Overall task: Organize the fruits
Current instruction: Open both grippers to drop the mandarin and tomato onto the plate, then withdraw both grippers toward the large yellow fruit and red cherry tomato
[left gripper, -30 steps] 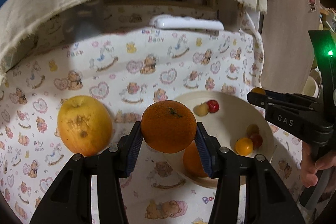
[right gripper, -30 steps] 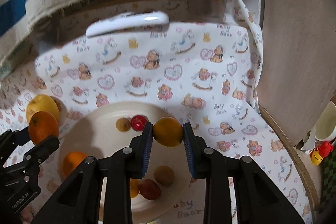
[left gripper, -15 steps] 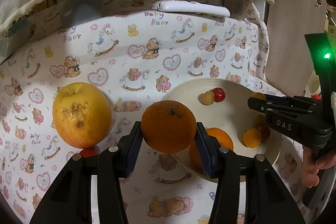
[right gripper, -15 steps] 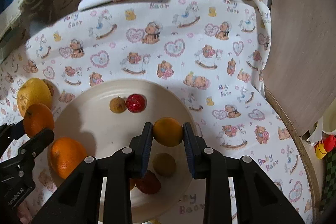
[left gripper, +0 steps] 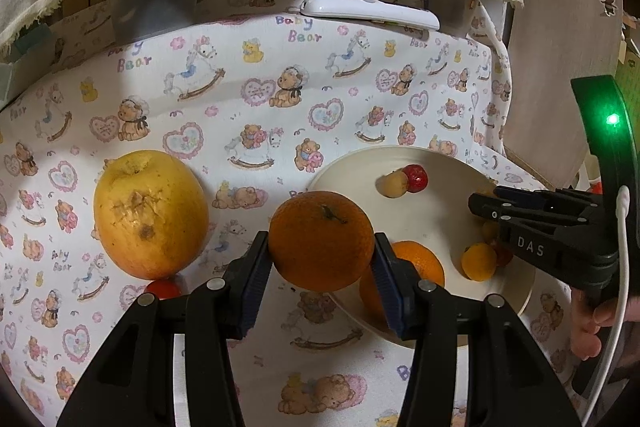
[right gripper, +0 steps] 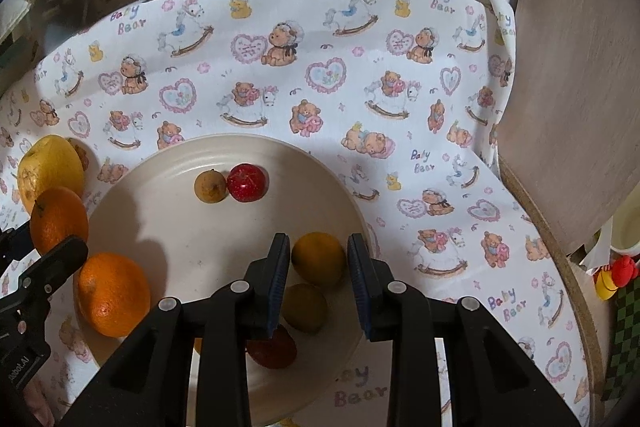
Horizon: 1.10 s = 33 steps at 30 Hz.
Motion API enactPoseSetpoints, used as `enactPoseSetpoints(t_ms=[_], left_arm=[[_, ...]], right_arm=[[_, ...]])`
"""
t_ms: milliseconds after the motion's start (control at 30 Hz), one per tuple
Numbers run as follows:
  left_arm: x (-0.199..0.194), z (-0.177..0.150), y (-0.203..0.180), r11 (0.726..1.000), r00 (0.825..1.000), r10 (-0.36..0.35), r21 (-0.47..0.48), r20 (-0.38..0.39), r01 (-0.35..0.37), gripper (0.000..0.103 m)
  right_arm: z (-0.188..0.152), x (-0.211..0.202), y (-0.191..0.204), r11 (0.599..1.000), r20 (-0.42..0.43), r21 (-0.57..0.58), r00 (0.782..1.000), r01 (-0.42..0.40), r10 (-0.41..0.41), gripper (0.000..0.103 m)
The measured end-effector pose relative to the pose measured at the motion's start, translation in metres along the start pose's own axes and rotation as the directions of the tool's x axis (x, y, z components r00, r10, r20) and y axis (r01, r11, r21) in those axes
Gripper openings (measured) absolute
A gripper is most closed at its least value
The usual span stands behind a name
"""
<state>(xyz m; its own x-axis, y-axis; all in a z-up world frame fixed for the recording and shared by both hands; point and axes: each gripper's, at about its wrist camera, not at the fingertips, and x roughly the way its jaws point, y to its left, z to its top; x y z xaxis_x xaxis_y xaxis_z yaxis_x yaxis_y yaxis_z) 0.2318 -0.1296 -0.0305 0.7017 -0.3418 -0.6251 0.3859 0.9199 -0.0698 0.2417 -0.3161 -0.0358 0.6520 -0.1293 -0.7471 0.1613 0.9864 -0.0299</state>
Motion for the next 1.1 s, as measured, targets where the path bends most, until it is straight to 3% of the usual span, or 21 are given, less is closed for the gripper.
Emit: enactPoseSetpoints(t_ms=[133,333,467,1100], left_arm=[[0.001,0.000,0.002,1.000,1.000,-0.011,-0.016,-0.006,0.011,0.049],[0.000,-0.001,-0.001,1.000,1.000,-0.006,0.001,0.004,0.006,0.049],[0.000,0.000,-0.001,1.000,1.000,-0.009,0.000,0.003,0.009,0.049],[0.000,0.001,0.006,1.000,1.000,-0.006,-0.016,0.004,0.006,0.064]], right_arm=[[0.000,0.000,-0.001,1.000,-0.001,0.004,1.000,-0.005,0.005,0.032],[0.000,-0.008,-0.002,1.000,0.026,0.011,0.999,-0.023,0.022,0.043],[0.000,-0.015,-0.001,1.000,0.063,0.002,0.998,0.013,-0.013,0.049],[0.000,-0.013,-0.004,1.000,0.065,0.015,0.998,0.024,-0.025,0.050]])
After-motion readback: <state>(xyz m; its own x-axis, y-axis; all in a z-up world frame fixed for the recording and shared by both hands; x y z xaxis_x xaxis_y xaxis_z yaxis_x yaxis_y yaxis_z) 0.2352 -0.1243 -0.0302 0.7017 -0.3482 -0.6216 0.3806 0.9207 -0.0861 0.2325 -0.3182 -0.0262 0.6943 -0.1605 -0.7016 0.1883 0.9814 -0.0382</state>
